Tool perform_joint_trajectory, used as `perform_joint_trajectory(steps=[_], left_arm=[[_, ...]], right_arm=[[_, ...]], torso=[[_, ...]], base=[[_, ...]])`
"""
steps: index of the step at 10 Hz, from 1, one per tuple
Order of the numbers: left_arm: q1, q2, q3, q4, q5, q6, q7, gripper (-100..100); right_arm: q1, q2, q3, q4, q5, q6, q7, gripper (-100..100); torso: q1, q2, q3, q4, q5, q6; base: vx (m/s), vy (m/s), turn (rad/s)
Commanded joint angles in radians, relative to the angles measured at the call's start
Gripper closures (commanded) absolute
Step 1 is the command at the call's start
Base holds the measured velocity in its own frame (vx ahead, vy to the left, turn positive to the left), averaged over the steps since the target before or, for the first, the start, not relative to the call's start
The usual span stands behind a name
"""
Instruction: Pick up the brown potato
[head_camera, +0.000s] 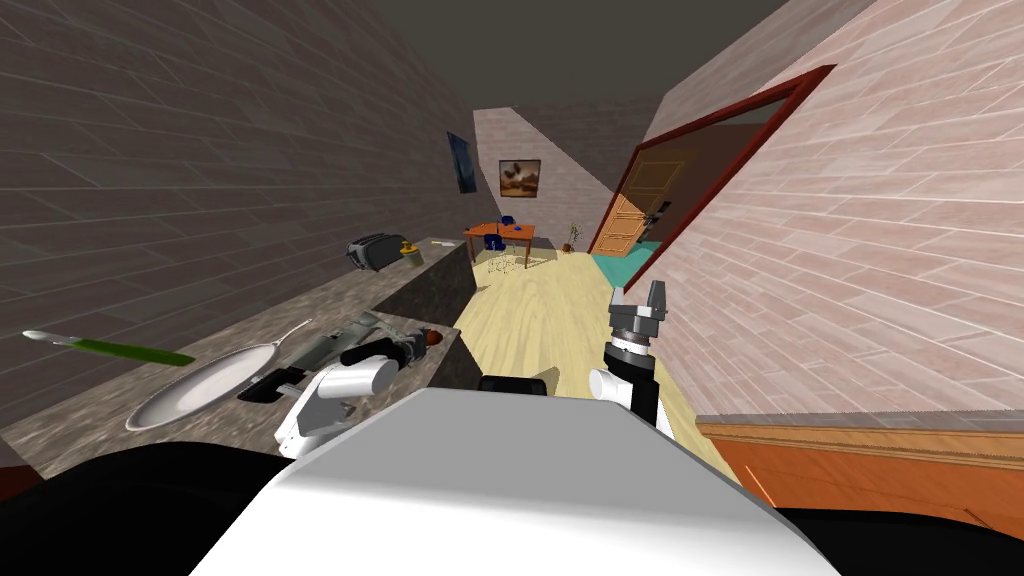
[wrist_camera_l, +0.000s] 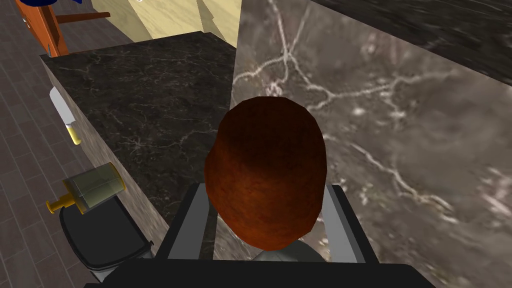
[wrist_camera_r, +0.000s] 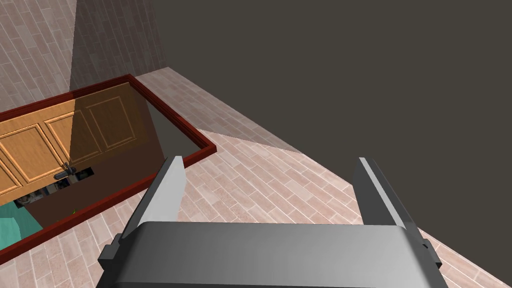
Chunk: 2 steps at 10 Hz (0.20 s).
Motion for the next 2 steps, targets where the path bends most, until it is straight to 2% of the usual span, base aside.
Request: perform_joint_trajectory(steps=[1,2], left_arm=[[0.000,0.000,0.000,0.000,0.000,0.000,0.000,100],[0.002,0.000,0.000,-0.003,0.001,0.000,-0.001,0]], right_arm=[[0.000,0.000,0.000,0.000,0.000,0.000,0.000,0],[0.000,0.000,0.000,0.000,0.000,0.000,0.000,0]], torso=[[0.000,0.000,0.000,0.000,0.000,0.000],[0.001,0.001,0.000,0.000,0.000,0.001]], base=[[0.019,-0.006,0.017],[0.000,0.000,0.000]])
